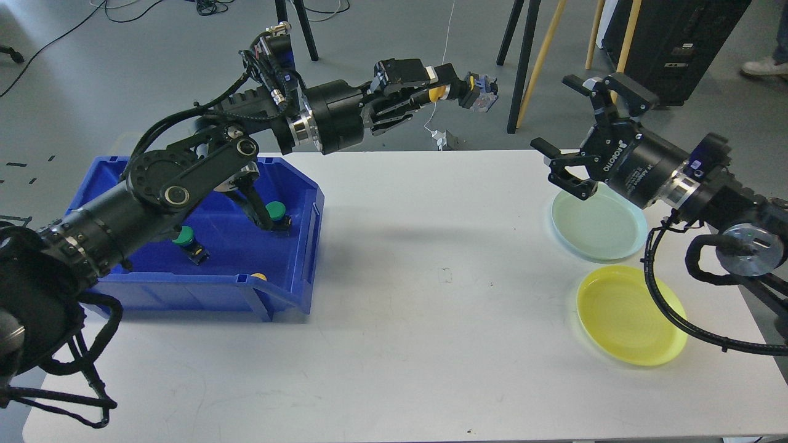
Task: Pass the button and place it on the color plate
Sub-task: 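Bring the held button toward the right gripper reaching over the table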
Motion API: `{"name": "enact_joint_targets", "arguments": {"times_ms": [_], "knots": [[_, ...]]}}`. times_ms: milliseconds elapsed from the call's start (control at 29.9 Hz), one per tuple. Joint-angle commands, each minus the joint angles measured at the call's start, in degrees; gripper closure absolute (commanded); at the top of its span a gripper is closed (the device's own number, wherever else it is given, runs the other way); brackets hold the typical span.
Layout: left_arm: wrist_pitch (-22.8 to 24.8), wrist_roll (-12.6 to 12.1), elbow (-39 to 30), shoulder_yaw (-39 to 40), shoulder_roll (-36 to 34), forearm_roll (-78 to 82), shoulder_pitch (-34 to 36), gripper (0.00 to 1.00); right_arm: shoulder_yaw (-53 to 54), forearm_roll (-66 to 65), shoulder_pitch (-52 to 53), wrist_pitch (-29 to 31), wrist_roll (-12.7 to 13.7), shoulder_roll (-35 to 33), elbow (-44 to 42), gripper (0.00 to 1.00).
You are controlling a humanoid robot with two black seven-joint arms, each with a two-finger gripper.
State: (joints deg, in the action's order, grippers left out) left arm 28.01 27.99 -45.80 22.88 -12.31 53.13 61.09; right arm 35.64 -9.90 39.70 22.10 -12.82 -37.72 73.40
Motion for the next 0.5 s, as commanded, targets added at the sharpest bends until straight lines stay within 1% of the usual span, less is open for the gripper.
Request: {"name": "enact_joint_targets", "arguments": {"times_ms": [0, 100, 167, 334, 434, 468], "knots": [[0.0, 0.0, 0.5, 0.1, 1.1, -0.1, -0.7, 0.79, -0.2, -0.5, 2.5, -2.1, -2.1, 4.7, -2.3, 0.05], [0.0, 0.0, 2.5, 0.1, 2.5, -0.2, -0.7, 0.79, -2.2, -0.8, 4.5, -2.3, -2.3, 8.0, -4.7, 0.05], [0.0, 0.0, 3.6, 0.2, 3.3, -0.4, -0.7, 0.79, -4.1, -1.0, 5.7, -2.3, -2.3, 9.1, -5.9, 0.06], [0.0, 0.0, 5.2, 0.6, 4.1, -4.1, -0.6, 0.79, -5.5, -2.8, 6.3, -2.4, -2.3, 9.2, -6.2, 0.06], [0.0, 0.0, 5.5, 0.6, 4.1, -4.1, -0.6, 0.79, -5.4, -2.9, 6.3, -2.5, -2.3, 9.1, -6.2, 0.08], [0.0, 0.0, 5.5, 0.6, 4.1, -4.2, -0.6, 0.79, -5.2, -2.8, 6.3, -2.5, -2.4, 9.1, -6.2, 0.1]]}}
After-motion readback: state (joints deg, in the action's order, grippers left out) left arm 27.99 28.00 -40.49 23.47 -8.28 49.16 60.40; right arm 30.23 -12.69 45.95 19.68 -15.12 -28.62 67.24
